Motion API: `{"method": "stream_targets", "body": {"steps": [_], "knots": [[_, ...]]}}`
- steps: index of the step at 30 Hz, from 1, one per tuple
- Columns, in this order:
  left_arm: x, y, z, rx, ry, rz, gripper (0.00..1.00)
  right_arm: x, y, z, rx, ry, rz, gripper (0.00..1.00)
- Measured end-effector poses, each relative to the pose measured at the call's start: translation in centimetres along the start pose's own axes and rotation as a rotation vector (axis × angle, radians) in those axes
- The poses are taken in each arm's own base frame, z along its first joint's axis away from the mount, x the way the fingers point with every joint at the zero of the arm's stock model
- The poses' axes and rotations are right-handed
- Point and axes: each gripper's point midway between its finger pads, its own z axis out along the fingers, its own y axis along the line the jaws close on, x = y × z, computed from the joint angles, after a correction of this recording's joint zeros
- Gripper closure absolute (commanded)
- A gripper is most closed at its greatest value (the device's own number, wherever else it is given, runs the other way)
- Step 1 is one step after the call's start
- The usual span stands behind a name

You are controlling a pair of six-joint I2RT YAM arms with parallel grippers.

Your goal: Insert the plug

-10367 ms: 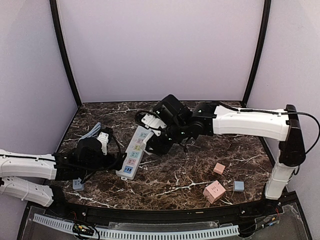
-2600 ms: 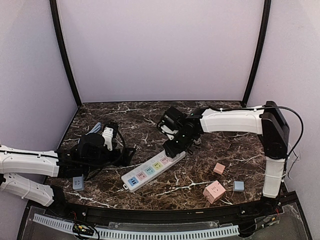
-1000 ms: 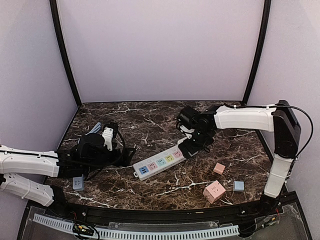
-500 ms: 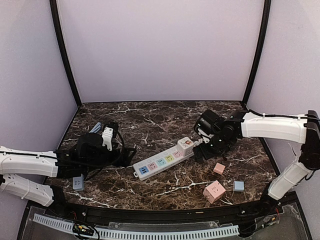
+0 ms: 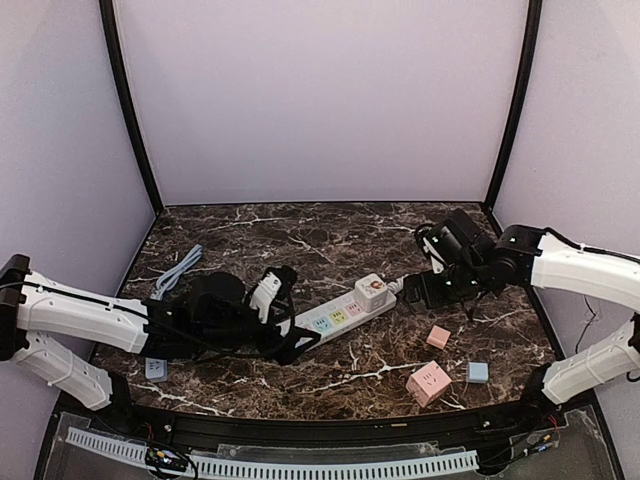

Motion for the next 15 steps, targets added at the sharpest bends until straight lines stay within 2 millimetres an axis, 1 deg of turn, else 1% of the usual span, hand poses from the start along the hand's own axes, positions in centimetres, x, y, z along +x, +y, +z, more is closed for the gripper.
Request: {"method": "stream_targets", "body": {"steps": [4, 7, 11, 13, 15], "knots": [[-0.3, -3.3, 2.2, 0.096, 0.042, 0.047, 0.03, 0.4, -0.5, 0.6, 0.024, -0.006, -0.002, 0.01], [-0.5, -6.1, 4.3, 0.146, 0.074, 0.097, 0.02, 0.3, -0.8, 0.1, 0.025, -0.026, -0.001, 0.01], [-0.1, -11.4, 6.8, 0.219, 0.115, 0.190, 0.01, -0.7, -1.0, -2.3, -0.012, -0.109, 0.016, 0.01], [0.3, -13.5, 8.0, 0.240, 0.137, 0.226, 0.01, -1.3, -1.1, -3.9, -0.037, -0.162, 0.028, 0.01], [1.1, -15.1, 9.2, 0.257, 0.162, 0.254, 0.01, -1.8, -1.3, -5.4, -0.058, -0.212, 0.040, 0.01]]}}
